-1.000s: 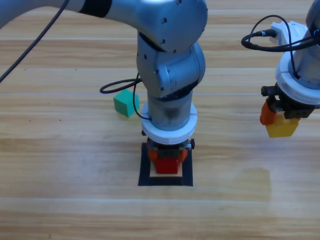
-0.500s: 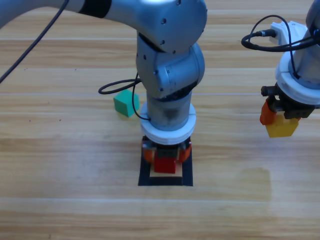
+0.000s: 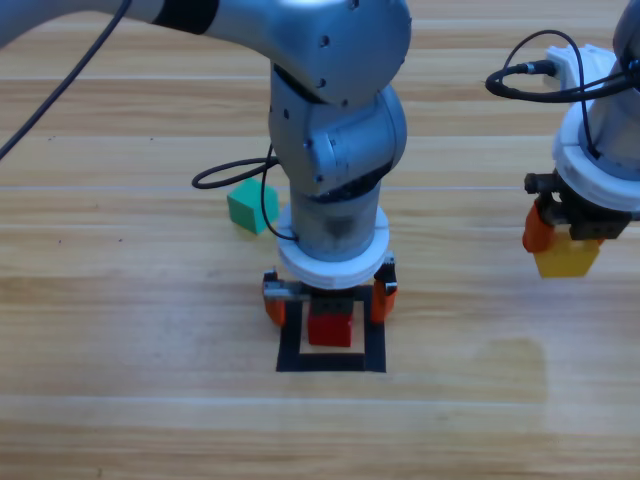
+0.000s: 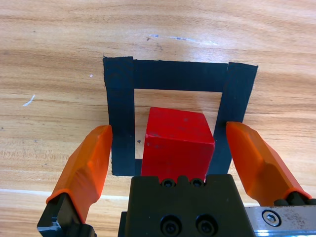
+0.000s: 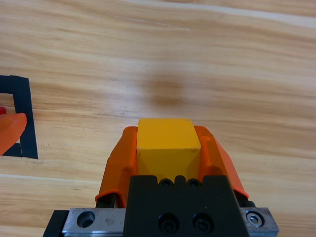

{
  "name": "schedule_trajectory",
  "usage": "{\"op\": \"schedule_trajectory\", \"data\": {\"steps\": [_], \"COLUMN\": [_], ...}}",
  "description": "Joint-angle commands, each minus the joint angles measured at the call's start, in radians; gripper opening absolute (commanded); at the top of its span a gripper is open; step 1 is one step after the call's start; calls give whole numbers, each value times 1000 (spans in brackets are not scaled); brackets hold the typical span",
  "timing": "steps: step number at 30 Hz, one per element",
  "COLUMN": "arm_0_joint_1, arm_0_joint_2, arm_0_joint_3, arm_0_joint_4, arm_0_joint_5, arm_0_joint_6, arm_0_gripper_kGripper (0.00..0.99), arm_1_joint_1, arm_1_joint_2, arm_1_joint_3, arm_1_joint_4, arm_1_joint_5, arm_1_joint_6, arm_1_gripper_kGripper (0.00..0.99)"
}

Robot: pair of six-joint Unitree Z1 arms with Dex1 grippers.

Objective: Stack the blocks in the rectangular block: red at the bottom, yellow in the middle, green on top

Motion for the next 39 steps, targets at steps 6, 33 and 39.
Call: {"op": "schedule_trajectory", "data": {"steps": [6,33,39], "arm_0_joint_1": [15,354,354], "arm_0_joint_2": [-306,-663,-671], "arm_0_joint_3": [-40,322,348], "arm_0_joint_4": [134,171,152], "arm_0_joint_5": [74,-1,-10], "arm_0_joint_6": [36,424,426], "arm_0_gripper_kGripper": [990,990,990], "arm_1_joint_1": [81,309,332], "arm_1_joint_2": [5,402,450], "arm_1_joint_3": [-42,-759,-802], "arm_1_joint_4": [80,433,433], "arm_1_joint_5": [-29,17,31], "arm_1_joint_6": [64,292,348], "arm_1_gripper_kGripper": [0,0,0]}}
